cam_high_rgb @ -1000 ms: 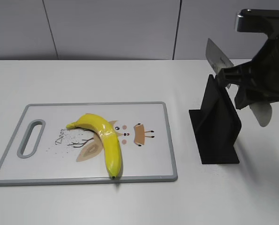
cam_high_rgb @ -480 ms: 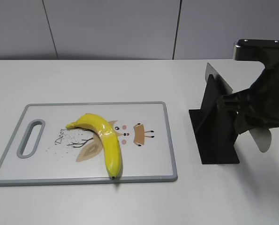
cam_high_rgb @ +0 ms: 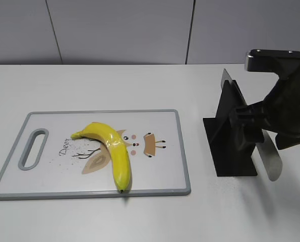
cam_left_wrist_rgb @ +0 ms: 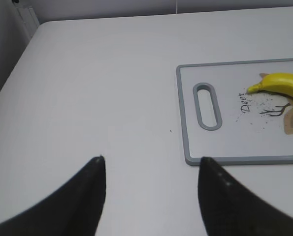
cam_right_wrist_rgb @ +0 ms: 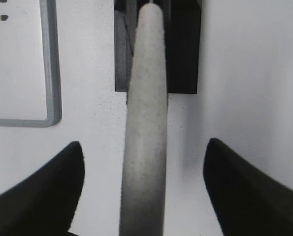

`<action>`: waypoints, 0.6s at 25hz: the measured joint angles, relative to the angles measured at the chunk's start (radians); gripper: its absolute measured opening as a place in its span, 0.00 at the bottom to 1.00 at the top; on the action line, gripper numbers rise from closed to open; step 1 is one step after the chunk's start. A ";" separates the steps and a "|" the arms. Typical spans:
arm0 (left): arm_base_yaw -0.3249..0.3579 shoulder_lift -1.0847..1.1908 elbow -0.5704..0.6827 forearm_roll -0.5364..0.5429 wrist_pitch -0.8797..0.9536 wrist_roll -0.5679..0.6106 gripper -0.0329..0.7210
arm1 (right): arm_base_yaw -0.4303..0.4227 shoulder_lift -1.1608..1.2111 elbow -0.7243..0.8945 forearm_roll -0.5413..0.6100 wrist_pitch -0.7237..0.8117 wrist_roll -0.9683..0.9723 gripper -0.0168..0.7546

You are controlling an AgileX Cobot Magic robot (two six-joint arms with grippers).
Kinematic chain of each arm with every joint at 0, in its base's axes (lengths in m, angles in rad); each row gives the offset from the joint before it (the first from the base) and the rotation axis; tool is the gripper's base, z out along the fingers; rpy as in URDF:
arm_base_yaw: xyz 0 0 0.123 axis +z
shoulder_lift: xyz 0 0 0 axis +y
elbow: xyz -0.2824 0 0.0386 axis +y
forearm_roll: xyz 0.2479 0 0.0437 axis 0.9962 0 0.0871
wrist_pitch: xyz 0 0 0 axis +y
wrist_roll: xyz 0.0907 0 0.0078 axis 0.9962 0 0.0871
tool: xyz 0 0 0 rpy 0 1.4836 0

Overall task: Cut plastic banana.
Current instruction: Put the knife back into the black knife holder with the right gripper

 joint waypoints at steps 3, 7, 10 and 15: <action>0.000 0.000 0.000 0.000 0.000 0.000 0.81 | 0.000 -0.043 -0.007 0.046 0.033 -0.098 0.84; 0.000 0.000 0.000 -0.003 0.000 0.000 0.81 | 0.000 -0.202 -0.005 0.090 0.127 -0.251 0.83; 0.000 0.000 0.000 -0.007 0.000 0.000 0.81 | 0.000 -0.367 0.058 0.096 0.170 -0.353 0.82; -0.026 0.000 0.000 -0.021 0.000 0.000 0.80 | 0.000 -0.661 0.248 0.097 0.180 -0.396 0.79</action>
